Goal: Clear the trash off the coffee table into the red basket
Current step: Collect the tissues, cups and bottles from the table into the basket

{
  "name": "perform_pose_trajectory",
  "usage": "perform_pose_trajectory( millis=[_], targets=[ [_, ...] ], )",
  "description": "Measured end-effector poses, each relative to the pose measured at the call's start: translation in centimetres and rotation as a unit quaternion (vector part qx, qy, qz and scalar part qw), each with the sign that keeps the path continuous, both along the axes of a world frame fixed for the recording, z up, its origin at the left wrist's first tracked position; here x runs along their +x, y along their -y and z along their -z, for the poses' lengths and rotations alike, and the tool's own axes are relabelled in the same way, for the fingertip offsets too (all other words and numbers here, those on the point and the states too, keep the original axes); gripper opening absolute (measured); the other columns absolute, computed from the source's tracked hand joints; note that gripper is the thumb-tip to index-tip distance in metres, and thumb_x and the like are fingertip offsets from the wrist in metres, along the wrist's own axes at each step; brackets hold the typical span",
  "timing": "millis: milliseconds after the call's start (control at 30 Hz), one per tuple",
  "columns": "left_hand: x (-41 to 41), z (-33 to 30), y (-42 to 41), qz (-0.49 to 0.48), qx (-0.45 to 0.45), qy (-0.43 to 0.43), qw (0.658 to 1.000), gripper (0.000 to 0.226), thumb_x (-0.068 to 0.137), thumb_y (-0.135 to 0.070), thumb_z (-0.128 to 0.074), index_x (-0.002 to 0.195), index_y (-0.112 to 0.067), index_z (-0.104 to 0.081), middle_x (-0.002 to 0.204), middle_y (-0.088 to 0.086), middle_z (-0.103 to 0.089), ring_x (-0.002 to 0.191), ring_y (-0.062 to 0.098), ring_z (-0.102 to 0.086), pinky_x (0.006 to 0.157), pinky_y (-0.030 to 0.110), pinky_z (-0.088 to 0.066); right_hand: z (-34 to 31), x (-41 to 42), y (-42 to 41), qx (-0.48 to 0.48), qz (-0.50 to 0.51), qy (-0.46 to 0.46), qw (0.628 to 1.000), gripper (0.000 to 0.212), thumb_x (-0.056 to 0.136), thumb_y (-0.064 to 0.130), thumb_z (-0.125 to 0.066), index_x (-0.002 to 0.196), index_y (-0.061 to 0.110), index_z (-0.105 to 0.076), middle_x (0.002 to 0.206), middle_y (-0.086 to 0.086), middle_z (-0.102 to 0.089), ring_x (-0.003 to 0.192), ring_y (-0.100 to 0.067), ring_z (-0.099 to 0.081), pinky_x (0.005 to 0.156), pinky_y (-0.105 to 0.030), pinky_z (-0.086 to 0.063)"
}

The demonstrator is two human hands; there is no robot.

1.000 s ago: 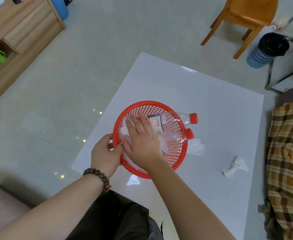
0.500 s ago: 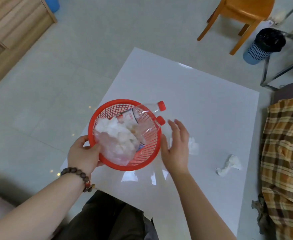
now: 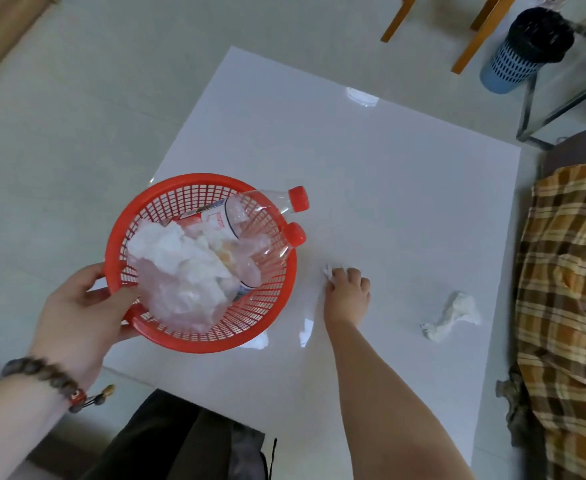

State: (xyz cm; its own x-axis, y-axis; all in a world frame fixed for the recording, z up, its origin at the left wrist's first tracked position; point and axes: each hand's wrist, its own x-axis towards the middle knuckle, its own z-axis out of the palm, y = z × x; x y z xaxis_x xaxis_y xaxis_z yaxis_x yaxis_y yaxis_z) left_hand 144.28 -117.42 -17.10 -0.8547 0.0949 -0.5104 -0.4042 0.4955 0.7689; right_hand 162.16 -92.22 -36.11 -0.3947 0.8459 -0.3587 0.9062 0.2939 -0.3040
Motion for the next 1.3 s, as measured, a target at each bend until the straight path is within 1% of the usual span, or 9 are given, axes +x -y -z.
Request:
perform_pose_trajectory(
  millis=[133, 267, 400, 500, 600, 733, 933, 1100, 1300],
  targets=[
    [0.5, -1.2, -0.1, -0.005, 0.012, 0.002, 1.0, 0.025, 0.084, -0.001, -0.063, 0.088, -0.025, -0.066, 0.071, -0.001, -0.075, 0.059, 0.018, -0.072, 0.045, 0.027, -0.055, -5.0, -0.8, 1.1, -0.057, 0.083, -0.161, 0.982, 0.024, 0.09, 0.007, -0.048, 0.108, 0.007, -0.064, 0.113, -0.012, -0.059, 0.106, -0.031, -0.053, 0.09, -0.035, -0.043],
    [0.4, -2.9, -0.7, -0.006, 0.022, 0.001, 1.0, 0.021, 0.085, -0.005, -0.065, 0.095, -0.023, -0.066, 0.084, 0.005, -0.074, 0.062, 0.02, -0.073, 0.049, 0.033, -0.058, -14.9, -2.0, 4.4, 0.07, 0.122, -0.374, 0.917, 0.018, 0.09, 0.01, -0.051, 0.102, 0.011, -0.063, 0.104, -0.002, -0.058, 0.097, -0.021, -0.059, 0.082, -0.02, -0.041],
    [0.5, -4.3, -1.7, 0.01, 0.037, 0.002, 0.999, 0.017, 0.086, -0.009, -0.065, 0.096, -0.023, -0.065, 0.087, 0.007, -0.074, 0.063, 0.022, -0.073, 0.051, 0.034, -0.059, -23.2, -4.0, 8.6, 0.096, 0.004, -0.497, 0.862, 0.018, 0.088, 0.011, -0.05, 0.101, 0.016, -0.06, 0.108, -0.003, -0.056, 0.107, -0.018, -0.054, 0.088, -0.026, -0.044],
    [0.9, -5.3, -2.3, 0.032, 0.047, 0.009, 0.998, 0.015, 0.088, -0.013, -0.065, 0.099, -0.023, -0.063, 0.088, 0.005, -0.073, 0.065, 0.021, -0.073, 0.051, 0.034, -0.059, -25.4, -6.2, 11.2, 0.102, -0.143, -0.43, 0.886, 0.025, 0.09, 0.015, -0.052, 0.115, 0.017, -0.058, 0.127, -0.007, -0.051, 0.122, -0.022, -0.045, 0.101, -0.029, -0.038],
    [1.3, -6.0, -2.7, 0.065, 0.043, 0.004, 0.997, 0.014, 0.091, -0.018, -0.063, 0.104, -0.024, -0.062, 0.089, 0.002, -0.073, 0.07, 0.022, -0.073, 0.053, 0.035, -0.06, -24.5, -7.9, 12.4, 0.098, -0.268, -0.207, 0.936, 0.044, 0.099, 0.038, -0.039, 0.141, 0.025, -0.034, 0.154, -0.005, -0.024, 0.145, -0.029, -0.012, 0.116, -0.043, -0.013],
    [1.0, -6.0, -2.3, 0.108, 0.032, -0.006, 0.994, 0.014, 0.092, -0.027, -0.063, 0.106, -0.025, -0.061, 0.093, 0.003, -0.072, 0.076, 0.025, -0.073, 0.058, 0.04, -0.062, -22.9, -7.9, 13.2, 0.095, -0.31, -0.104, 0.94, 0.054, 0.099, 0.049, -0.025, 0.147, 0.029, -0.012, 0.16, -0.002, -0.007, 0.146, -0.026, 0.009, 0.109, -0.04, 0.014],
    [-0.1, -4.7, -2.5, 0.142, 0.027, 0.044, 0.988, 0.023, 0.089, -0.017, -0.066, 0.109, -0.024, -0.056, 0.098, 0.006, -0.068, 0.077, 0.026, -0.07, 0.048, 0.033, -0.058, -24.9, -5.2, 14.4, 0.069, -0.167, -0.163, 0.97, 0.054, 0.096, 0.056, -0.02, 0.146, 0.04, -0.008, 0.16, 0.006, -0.008, 0.147, -0.019, 0.006, 0.114, -0.043, -0.001],
    [1.9, -3.5, -4.8, 0.155, 0.015, 0.05, 0.986, 0.03, 0.086, -0.014, -0.068, 0.111, -0.024, -0.055, 0.102, 0.007, -0.066, 0.079, 0.028, -0.07, 0.047, 0.032, -0.058, -24.5, 2.5, 12.7, 0.065, -0.013, -0.209, 0.976, 0.053, 0.097, 0.041, -0.041, 0.147, 0.031, -0.024, 0.157, -0.001, -0.022, 0.146, -0.02, -0.008, 0.117, -0.038, -0.015],
    [6.7, -2.1, -8.2, 0.132, 0.014, 0.04, 0.99, 0.024, 0.084, -0.014, -0.068, 0.106, -0.022, -0.062, 0.095, 0.009, -0.071, 0.077, 0.03, -0.072, 0.053, 0.039, -0.06, -18.8, 13.8, 6.1, 0.028, 0.099, -0.122, 0.987, 0.053, 0.096, 0.038, -0.046, 0.145, 0.026, -0.029, 0.154, -0.006, -0.024, 0.142, -0.025, -0.018, 0.115, -0.04, -0.024]
  ],
)
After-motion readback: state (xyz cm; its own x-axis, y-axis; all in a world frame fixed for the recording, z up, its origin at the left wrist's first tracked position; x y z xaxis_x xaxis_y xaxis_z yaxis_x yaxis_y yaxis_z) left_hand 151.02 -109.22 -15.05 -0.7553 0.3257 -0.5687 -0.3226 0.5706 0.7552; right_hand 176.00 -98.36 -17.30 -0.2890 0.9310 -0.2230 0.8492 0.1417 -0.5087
